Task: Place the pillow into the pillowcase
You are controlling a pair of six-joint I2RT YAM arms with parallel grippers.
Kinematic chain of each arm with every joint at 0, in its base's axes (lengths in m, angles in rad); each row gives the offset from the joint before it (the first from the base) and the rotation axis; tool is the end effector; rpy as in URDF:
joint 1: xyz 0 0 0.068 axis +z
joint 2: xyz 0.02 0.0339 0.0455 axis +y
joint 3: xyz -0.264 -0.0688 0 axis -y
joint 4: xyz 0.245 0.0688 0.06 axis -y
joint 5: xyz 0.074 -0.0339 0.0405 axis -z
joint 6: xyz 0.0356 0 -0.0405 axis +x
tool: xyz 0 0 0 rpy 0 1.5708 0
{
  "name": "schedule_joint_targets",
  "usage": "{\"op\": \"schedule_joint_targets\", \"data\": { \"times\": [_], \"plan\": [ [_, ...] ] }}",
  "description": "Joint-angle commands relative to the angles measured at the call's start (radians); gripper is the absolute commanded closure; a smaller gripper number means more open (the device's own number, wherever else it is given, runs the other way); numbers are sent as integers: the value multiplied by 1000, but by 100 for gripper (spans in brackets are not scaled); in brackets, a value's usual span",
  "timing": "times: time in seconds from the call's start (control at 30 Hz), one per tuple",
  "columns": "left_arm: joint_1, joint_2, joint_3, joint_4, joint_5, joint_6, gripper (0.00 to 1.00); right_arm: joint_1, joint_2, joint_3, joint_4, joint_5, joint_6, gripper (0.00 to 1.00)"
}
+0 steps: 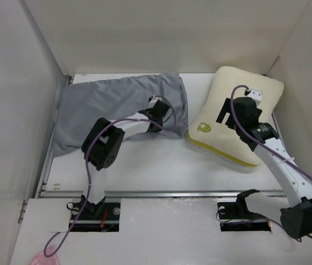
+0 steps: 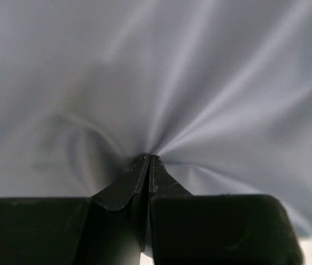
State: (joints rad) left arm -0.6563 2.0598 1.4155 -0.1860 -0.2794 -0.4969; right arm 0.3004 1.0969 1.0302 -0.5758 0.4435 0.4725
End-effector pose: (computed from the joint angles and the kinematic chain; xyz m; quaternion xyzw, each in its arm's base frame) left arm 0.3617 -0.2662 0.1675 0.0233 0.9242 -0.0865 0.3712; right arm 0.2271 0.0543 0.3283 0.1731 0.8606 -0.0176 0.4786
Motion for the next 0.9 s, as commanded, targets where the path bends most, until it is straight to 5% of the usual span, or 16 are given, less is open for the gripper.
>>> {"op": "schedule_joint_targets", "data": {
  "times": [0.0,0.2,0.27,0.37,0.4,0.57,0.73,0.87],
  "plan": [
    [46,-195,-228,-214,-104,-125,100,-7,6,-13,80,-46,-7,0],
    [60,-406,-417,-453,-202,-302,98,17,38,-47,178,-169,-156,0],
    [44,-481,-386,-487,-214,-296,57,64,38,-59,188,-137,-204,0],
    [-2,-542,-327,-419,-204,-203,11,114,47,-70,188,-98,-225,0],
    [-2,-543,-296,-326,-186,-162,5,124,47,-70,188,-98,-236,0],
    [-37,-446,-193,-115,6,134,1,134,135,-70,165,-49,-178,0],
    [-48,-236,-63,-231,-7,161,3,120,199,-70,133,15,-114,0],
    [-57,-254,-151,-228,20,152,6,97,210,-70,123,6,-86,0]
  ]
}}
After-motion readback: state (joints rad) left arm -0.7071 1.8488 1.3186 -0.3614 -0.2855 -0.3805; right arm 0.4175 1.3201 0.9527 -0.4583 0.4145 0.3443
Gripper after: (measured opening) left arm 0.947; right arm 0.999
